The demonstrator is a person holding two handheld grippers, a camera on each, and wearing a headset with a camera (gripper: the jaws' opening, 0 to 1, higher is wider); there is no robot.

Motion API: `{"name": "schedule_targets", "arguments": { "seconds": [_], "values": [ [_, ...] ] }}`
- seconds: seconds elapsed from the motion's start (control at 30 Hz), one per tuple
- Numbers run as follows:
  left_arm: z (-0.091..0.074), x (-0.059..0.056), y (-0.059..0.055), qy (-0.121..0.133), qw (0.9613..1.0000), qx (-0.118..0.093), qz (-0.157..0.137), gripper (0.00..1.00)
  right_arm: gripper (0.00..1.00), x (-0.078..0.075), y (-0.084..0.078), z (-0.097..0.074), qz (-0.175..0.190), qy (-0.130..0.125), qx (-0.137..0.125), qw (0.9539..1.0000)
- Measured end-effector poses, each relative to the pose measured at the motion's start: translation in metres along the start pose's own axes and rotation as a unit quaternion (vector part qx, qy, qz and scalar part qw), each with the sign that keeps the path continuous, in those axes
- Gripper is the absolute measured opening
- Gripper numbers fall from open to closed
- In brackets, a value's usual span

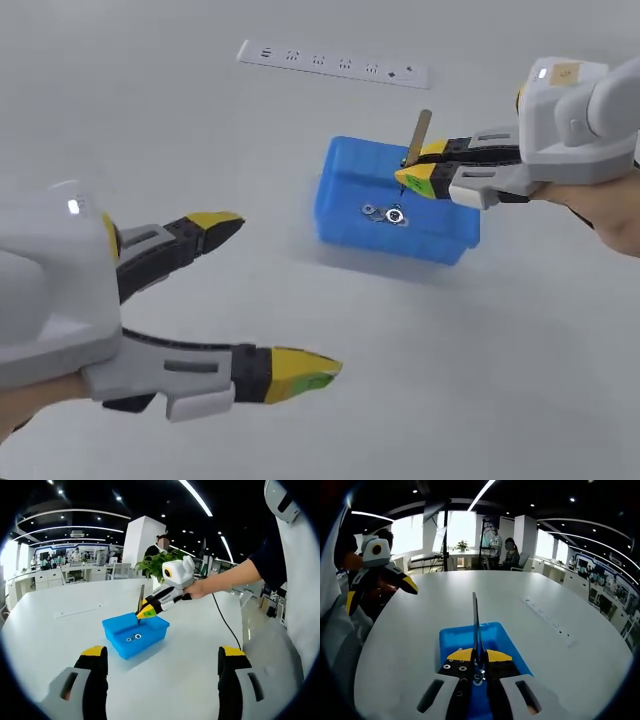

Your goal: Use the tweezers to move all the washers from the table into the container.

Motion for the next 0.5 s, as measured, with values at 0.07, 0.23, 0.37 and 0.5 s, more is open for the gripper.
{"name": "schedule_targets", "arguments": {
  "seconds": [0.07, 0.23, 0.37, 0.5],
  "values": [
    [0.017, 0.012, 0.012, -0.007, 0.9998, -0.012, 0.012, 0.93, 0.08, 0.002, 0.0, 0.0, -0.003, 0.001, 0.003, 1.0],
    [0.063, 0.036, 0.037, -0.041, 0.9973, -0.04, 0.046, 0.84, 0.08, 0.008, 0.0, 0.0, -0.006, 0.007, 0.005, 0.9999],
    [0.089, 0.048, 0.045, -0.06, 0.9961, -0.044, 0.047, 0.75, 0.08, 0.01, 0.0, -0.002, -0.012, 0.013, 0.009, 0.9998],
    [0.11, 0.054, 0.049, -0.101, 0.9926, -0.035, 0.057, 0.58, 0.08, 0.013, 0.003, -0.003, -0.018, 0.019, 0.009, 0.9996]
  ]
}}
Point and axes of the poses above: the centre of the closed fingertips' face, and the gripper's own axes: z roughly forward along the fingers, x roughly to its left, y roughly out of its top, the point moved 10 cm from there along -z, roughly backward along the fingers, and after that the axes turned 13 degrees about -x, right-handed, at the moved point
